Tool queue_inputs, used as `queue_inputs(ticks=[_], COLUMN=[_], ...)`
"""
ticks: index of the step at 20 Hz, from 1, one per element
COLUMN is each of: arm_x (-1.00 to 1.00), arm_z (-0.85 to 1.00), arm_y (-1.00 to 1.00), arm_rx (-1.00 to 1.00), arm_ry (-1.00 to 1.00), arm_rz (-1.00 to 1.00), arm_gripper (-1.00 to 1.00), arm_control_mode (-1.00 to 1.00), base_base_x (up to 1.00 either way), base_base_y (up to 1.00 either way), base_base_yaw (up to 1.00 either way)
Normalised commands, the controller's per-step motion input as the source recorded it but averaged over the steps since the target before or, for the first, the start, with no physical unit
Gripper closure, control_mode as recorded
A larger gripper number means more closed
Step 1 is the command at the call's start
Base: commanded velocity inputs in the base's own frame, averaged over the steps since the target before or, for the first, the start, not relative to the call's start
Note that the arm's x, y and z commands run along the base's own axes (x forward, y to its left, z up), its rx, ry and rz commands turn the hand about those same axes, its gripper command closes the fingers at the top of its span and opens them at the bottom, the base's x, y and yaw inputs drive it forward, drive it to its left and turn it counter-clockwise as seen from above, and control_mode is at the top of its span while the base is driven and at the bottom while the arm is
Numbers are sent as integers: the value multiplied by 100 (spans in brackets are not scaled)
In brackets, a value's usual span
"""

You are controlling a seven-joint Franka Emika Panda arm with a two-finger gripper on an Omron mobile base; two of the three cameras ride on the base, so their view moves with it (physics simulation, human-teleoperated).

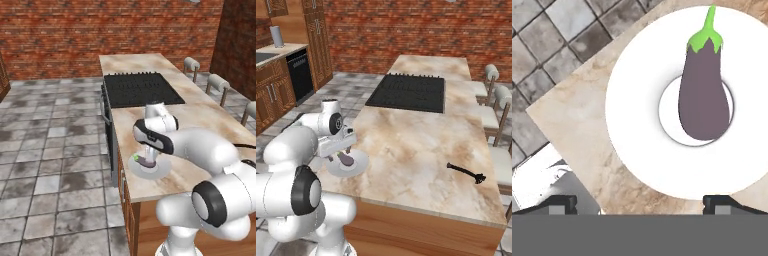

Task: Pick the eggplant from the counter and place it in the microwave.

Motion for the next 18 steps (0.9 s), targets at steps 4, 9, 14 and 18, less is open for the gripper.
queue_inputs(ticks=[4, 9, 14, 18], arm_x=[20, 40, 19, 1], arm_z=[-59, -44, -19, -1], arm_y=[0, 0, 0, 0], arm_rx=[0, 0, 0, 0], arm_ry=[3, 4, 0, 0], arm_rz=[1, 0, 0, 0], arm_gripper=[-100, -100, -100, -100], arm_control_mode=[-100, -100, -100, -100], base_base_x=[0, 0, 0, 0], base_base_y=[0, 0, 0, 0], base_base_yaw=[0, 0, 0, 0])
